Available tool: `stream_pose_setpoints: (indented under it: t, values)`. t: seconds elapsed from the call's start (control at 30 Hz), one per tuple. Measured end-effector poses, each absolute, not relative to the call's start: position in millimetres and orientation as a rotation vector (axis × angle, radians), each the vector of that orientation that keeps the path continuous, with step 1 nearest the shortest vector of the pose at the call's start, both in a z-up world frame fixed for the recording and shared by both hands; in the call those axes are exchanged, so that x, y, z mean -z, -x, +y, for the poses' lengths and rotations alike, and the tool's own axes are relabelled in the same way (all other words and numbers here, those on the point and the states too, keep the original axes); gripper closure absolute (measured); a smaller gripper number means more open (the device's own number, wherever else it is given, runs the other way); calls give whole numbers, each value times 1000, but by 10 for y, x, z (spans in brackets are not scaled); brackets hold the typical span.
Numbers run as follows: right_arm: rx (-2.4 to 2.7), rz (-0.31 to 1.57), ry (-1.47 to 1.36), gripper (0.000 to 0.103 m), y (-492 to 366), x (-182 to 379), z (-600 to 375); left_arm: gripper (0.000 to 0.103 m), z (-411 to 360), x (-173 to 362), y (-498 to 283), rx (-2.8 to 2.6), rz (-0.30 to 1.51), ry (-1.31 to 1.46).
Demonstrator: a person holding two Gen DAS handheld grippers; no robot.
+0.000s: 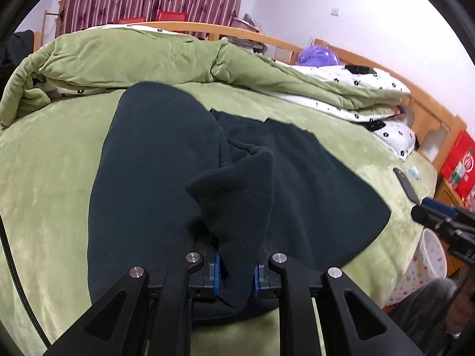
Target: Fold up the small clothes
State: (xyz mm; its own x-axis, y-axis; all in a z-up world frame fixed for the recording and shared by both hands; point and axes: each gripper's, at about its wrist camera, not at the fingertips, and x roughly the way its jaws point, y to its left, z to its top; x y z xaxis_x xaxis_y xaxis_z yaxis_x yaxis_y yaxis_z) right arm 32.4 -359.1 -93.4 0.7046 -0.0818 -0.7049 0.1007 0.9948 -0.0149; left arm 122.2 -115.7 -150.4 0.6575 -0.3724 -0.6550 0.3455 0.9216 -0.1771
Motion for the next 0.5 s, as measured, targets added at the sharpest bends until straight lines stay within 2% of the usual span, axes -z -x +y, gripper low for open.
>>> stream_pose_setpoints:
  t: [0.13, 0.37, 0.5]
  values:
    - [84, 787, -12, 50, -379, 931, -3444, 73, -1055, 1502, -1167, 445, 785, 61]
    - [24, 779, -30, 50, -524, 843, -3096, 65, -748, 1381, -906, 446, 763, 46]
    - [-27, 766, -40, 46, -617, 776, -2823, 62, -485, 1360, -777, 393, 757, 44]
